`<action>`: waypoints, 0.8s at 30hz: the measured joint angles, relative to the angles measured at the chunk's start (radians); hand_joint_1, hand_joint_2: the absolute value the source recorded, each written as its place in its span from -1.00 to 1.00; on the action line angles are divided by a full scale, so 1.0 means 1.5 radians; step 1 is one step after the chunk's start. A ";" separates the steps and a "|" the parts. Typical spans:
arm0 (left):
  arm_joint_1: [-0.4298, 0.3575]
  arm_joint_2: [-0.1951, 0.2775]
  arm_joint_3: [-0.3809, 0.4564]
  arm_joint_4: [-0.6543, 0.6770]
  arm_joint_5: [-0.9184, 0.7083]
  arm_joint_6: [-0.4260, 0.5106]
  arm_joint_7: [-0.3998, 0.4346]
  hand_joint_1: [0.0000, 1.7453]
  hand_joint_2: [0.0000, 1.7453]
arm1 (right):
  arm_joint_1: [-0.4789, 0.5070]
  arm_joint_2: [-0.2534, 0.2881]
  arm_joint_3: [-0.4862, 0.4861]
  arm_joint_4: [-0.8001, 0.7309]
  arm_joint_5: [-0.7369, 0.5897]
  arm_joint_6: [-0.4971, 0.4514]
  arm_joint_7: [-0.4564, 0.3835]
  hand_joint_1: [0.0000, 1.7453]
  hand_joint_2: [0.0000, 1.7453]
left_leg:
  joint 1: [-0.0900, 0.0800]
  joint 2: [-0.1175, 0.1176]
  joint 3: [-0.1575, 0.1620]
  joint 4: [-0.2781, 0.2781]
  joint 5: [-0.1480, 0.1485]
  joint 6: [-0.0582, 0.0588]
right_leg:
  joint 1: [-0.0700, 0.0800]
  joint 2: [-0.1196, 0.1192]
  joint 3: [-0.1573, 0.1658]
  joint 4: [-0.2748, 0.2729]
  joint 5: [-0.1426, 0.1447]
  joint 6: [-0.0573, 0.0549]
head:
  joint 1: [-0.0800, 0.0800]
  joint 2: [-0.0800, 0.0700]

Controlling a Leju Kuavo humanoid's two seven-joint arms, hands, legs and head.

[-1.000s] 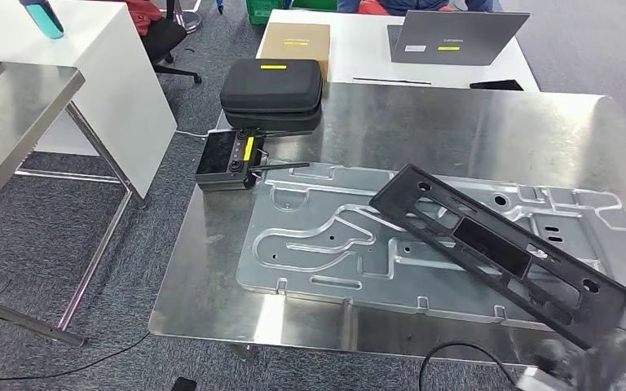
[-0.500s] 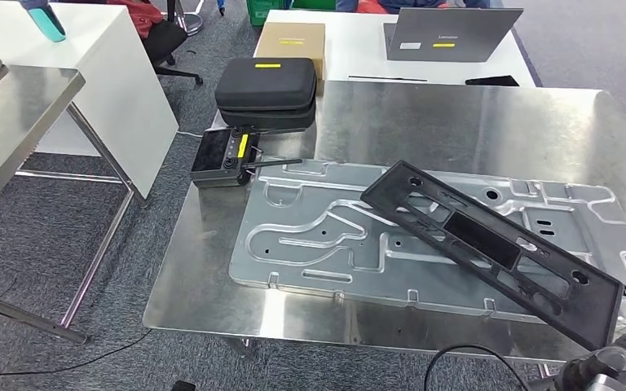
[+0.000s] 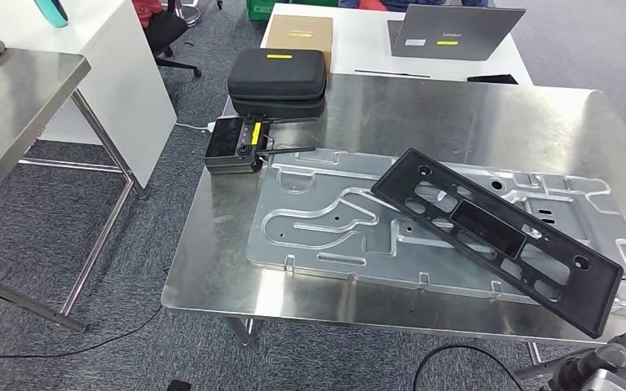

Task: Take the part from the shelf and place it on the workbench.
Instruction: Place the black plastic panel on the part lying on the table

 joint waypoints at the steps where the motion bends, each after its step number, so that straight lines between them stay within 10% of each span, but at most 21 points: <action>1: 0.000 0.000 0.000 0.000 0.000 0.000 0.000 -1.00 -1.00 | -0.001 0.000 0.000 0.000 0.000 0.000 0.000 -1.00 -1.00 | 0.000 0.000 -0.003 0.003 0.001 -0.002 | 0.002 0.000 0.027 -0.043 0.012 -0.003 | 0.000 0.000; 7: 0.000 0.000 0.003 0.000 0.000 0.000 0.001 -1.00 -1.00 | -0.002 0.004 -0.001 0.003 -0.001 0.003 0.000 -1.00 -1.00 | -0.002 -0.002 -0.014 0.013 0.001 -0.026 | 0.004 -0.001 0.043 -0.102 0.037 -0.029 | 0.000 0.000; 11: 0.000 0.000 0.004 0.000 0.001 0.000 0.001 -1.00 -1.00 | -0.001 0.009 -0.001 0.005 -0.001 0.006 0.000 -1.00 -1.00 | 0.002 -0.003 -0.060 0.149 -0.098 -0.036 | 0.002 -0.004 0.020 -0.105 0.058 -0.040 | -0.001 0.000; 13: 0.000 0.000 0.005 0.000 0.001 0.000 0.001 -1.00 -1.00 | -0.001 0.010 -0.001 0.007 -0.001 0.008 0.001 -1.00 -1.00 | 0.003 -0.003 -0.059 0.184 -0.106 -0.038 | 0.002 -0.004 0.006 -0.102 0.066 -0.038 | -0.001 0.000; 18: -0.001 0.000 0.006 0.000 0.003 0.000 0.001 -1.00 -1.00 | -0.001 0.012 -0.001 0.008 -0.001 0.011 0.001 -1.00 -1.00 | 0.000 -0.004 0.067 -0.003 -0.049 -0.028 | 0.004 -0.004 -0.015 -0.089 0.080 -0.026 | -0.001 0.000; 22: -0.001 0.000 0.009 0.000 0.005 0.001 0.001 -1.00 -1.00 | 0.000 0.012 -0.001 0.010 0.001 0.011 -0.001 -1.00 -1.00 | 0.000 -0.002 0.061 -0.020 -0.036 -0.013 | 0.003 -0.003 -0.021 -0.085 0.084 -0.010 | 0.000 0.000; 24: -0.001 -0.001 0.010 0.000 0.006 0.002 0.001 -1.00 -1.00 | 0.002 0.013 -0.003 0.010 0.001 0.011 -0.001 -1.00 -1.00 | 0.003 0.001 0.050 -0.024 -0.024 -0.001 | 0.002 -0.001 -0.037 -0.043 0.039 -0.005 | 0.000 0.000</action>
